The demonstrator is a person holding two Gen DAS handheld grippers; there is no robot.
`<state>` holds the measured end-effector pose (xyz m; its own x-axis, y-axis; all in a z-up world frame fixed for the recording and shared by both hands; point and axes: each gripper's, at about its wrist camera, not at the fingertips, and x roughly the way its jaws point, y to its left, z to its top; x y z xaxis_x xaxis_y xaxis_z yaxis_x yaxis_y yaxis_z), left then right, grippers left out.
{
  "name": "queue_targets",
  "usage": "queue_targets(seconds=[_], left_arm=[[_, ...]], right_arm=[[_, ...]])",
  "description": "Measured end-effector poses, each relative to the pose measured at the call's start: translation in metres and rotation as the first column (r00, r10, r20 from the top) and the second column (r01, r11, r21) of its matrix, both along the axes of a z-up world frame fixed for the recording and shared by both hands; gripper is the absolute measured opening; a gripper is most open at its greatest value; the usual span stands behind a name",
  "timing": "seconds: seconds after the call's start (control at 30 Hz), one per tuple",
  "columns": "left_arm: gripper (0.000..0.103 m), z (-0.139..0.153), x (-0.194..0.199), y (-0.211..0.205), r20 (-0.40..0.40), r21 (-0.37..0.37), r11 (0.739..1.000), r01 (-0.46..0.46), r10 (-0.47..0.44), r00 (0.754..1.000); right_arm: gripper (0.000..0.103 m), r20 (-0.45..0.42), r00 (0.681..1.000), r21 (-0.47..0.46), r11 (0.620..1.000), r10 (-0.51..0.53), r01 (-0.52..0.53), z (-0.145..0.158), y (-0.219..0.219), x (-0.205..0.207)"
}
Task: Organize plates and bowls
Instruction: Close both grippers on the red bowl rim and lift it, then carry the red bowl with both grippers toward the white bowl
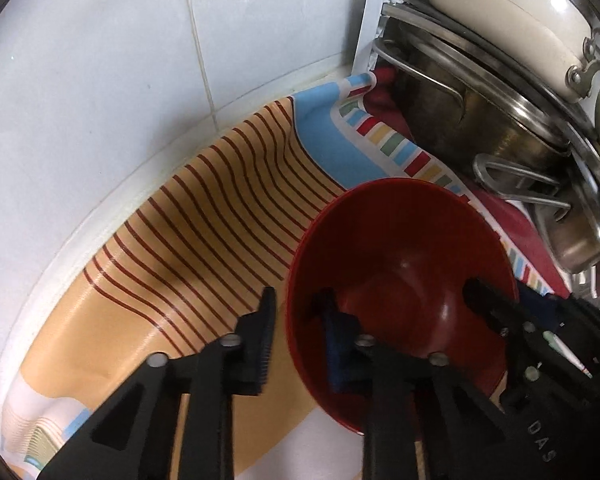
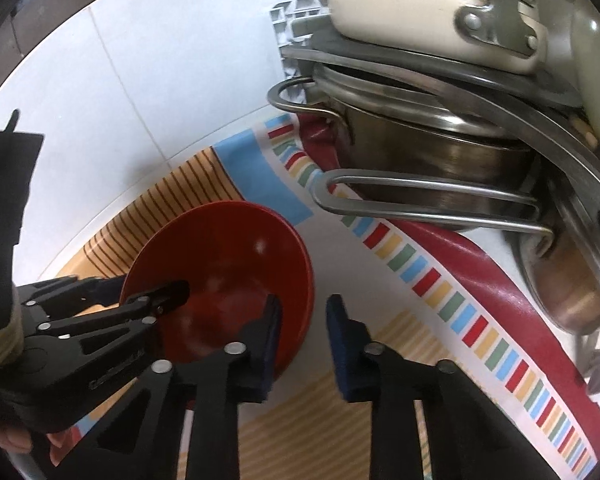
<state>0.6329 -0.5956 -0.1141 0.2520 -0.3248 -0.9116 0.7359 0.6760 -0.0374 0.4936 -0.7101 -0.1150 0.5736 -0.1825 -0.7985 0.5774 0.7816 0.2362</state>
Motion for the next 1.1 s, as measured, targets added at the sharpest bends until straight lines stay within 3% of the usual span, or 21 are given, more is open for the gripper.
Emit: queue_targets(seconds=[0.27, 0.5, 1.1], left_arm=[[0.013, 0.0, 0.002, 0.0, -0.037, -0.016, 0.999, -0.03, 0.03, 0.999], [0.013, 0.014, -0.009, 0.009, -0.01, -0.011, 0.999, -0.039, 0.039, 0.999], [0.013, 0.073, -0.064, 0.083, 0.052, -0.053, 0.99, -0.131, 0.134, 0.99]], right_arm=[[0.015, -0.009, 1.0, 0.004, 1.0, 0.001, -0.001, 0.0, 0.002, 0.004], [0.015, -0.003, 1.0, 0.022, 1.0, 0.004, -0.004, 0.004, 0.006, -0.001], [0.015, 0.05, 0.995, -0.02, 0.996, 0.085, -0.084, 0.061, 0.072, -0.04]])
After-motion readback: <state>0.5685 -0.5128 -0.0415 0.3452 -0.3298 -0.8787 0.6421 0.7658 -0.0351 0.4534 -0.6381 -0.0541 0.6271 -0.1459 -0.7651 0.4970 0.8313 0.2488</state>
